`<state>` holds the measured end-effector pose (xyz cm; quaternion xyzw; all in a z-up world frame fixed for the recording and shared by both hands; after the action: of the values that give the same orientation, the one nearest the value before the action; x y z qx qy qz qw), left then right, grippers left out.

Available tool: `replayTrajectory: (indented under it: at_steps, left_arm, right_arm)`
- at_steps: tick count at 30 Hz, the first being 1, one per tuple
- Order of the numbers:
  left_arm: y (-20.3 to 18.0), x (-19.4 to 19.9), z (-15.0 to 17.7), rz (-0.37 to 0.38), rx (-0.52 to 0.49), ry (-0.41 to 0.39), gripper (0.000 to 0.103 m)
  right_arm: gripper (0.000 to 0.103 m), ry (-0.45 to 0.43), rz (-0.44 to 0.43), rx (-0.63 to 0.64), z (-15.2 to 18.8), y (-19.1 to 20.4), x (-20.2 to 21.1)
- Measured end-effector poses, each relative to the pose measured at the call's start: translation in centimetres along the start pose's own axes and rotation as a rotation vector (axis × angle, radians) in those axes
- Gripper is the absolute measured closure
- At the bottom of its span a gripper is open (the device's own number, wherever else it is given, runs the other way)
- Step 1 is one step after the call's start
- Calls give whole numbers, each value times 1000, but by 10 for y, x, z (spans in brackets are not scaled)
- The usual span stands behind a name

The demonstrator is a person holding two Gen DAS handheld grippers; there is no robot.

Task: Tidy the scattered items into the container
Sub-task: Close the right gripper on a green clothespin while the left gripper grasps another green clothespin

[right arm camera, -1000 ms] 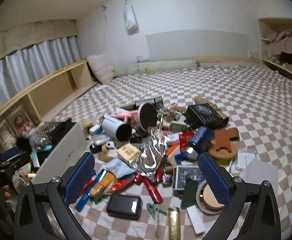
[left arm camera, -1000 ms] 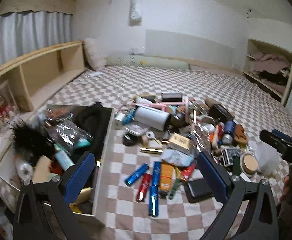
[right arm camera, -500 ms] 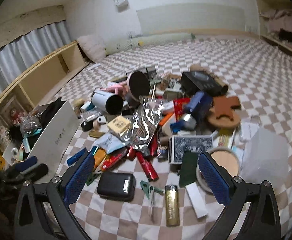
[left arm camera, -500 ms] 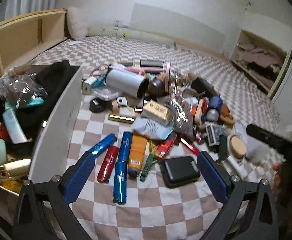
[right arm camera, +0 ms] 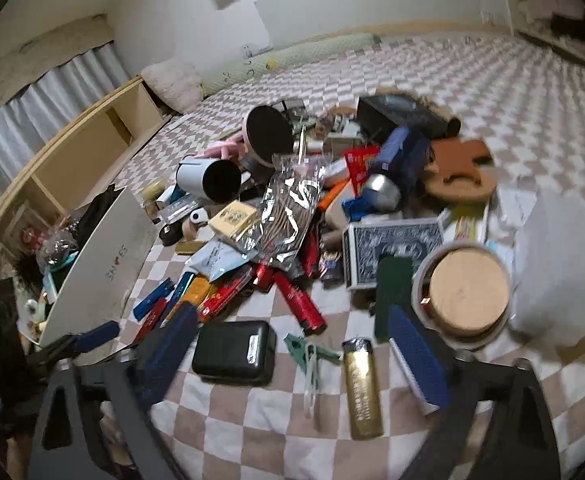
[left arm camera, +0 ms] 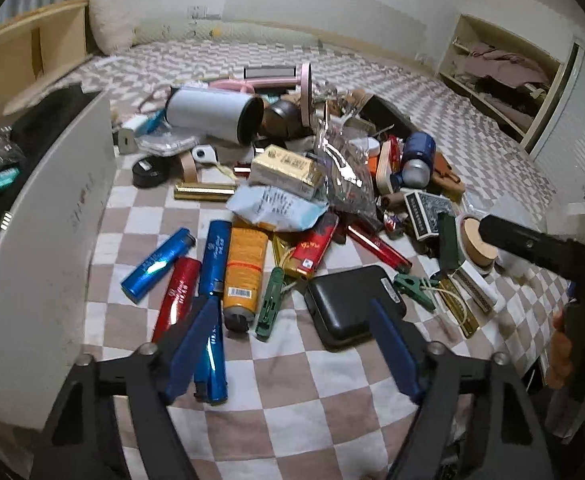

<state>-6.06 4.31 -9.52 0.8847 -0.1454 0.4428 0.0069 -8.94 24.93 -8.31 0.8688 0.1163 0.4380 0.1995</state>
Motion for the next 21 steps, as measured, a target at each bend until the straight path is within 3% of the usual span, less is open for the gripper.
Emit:
replayTrajectory:
  at_steps: [2,6,13,15,17,21]
  left_arm:
    - [3,-6,0,10,12,13,39]
    - [6,-20,0,37,40,37,51]
    - [-5,-45,-2,32,20,63,53]
    - [-4,-48,-4,24,23,62,53]
    - [0,-50,-5,37,44,60,53]
    - [5,-50,-5,40,64,60,60]
  right_arm:
    - [26,27,-13,-29,2,-5,-6]
    - [32,80,-28,-68,9,-15,-16]
    - [42,112,-46,-61,14,-17,-20]
    - [47,123,-48,-54,16,-17,-22]
    - [59,133,-47,-46,18,-17,-24]
    - [60,154,-50,-41,21,-18,-29]
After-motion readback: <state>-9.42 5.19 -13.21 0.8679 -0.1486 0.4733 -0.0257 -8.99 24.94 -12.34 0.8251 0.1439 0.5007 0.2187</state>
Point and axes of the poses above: each gripper's, at about its wrist camera, not at the fingertips, and x roughly against the way its jaws point, y to its left, z to its underside, the point moved 4 cm from there along -x, roughly the way its jaws point, and after that the axes turned 8 degrees about -x, right-handed, at the moved point
